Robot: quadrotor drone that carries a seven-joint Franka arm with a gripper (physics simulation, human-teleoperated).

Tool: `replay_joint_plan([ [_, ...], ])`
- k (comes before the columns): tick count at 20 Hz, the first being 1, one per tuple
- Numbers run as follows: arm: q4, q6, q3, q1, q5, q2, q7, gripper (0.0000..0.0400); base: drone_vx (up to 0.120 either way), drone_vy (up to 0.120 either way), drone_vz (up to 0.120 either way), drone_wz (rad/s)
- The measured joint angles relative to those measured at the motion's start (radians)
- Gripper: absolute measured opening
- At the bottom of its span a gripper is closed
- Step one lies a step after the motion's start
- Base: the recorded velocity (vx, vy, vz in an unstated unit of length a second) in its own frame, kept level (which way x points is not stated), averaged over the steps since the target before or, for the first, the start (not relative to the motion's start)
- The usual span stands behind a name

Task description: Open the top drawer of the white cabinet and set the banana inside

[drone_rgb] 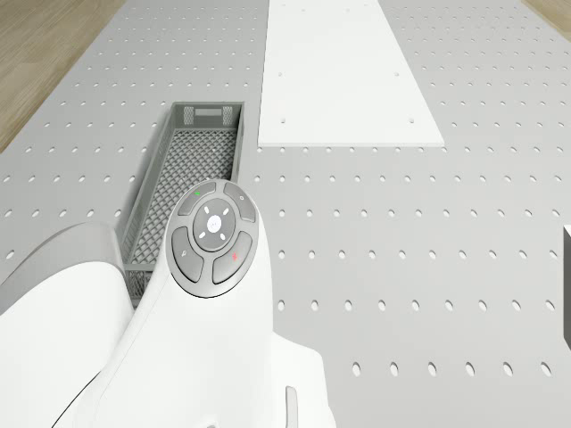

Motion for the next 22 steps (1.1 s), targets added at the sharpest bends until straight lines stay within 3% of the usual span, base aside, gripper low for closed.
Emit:
replay_joint_plan([
  [3,0.000,-0.001,0.000,0.000,0.000,0.000,0.000,0.0392,0.120,0.000,-0.120,0.000],
  [10,0.000,-0.002,0.000,0.000,0.001,0.001,0.000,0.0399,0.120,-0.103,-0.120,0.000],
  [15,0.000,-0.002,0.000,0.000,0.001,0.002,0.000,0.0400,0.120,0.000,-0.056,0.000],
  [22,0.000,-0.003,0.000,0.000,0.001,0.003,0.000,0.0400,0.120,0.000,-0.120,0.000],
])
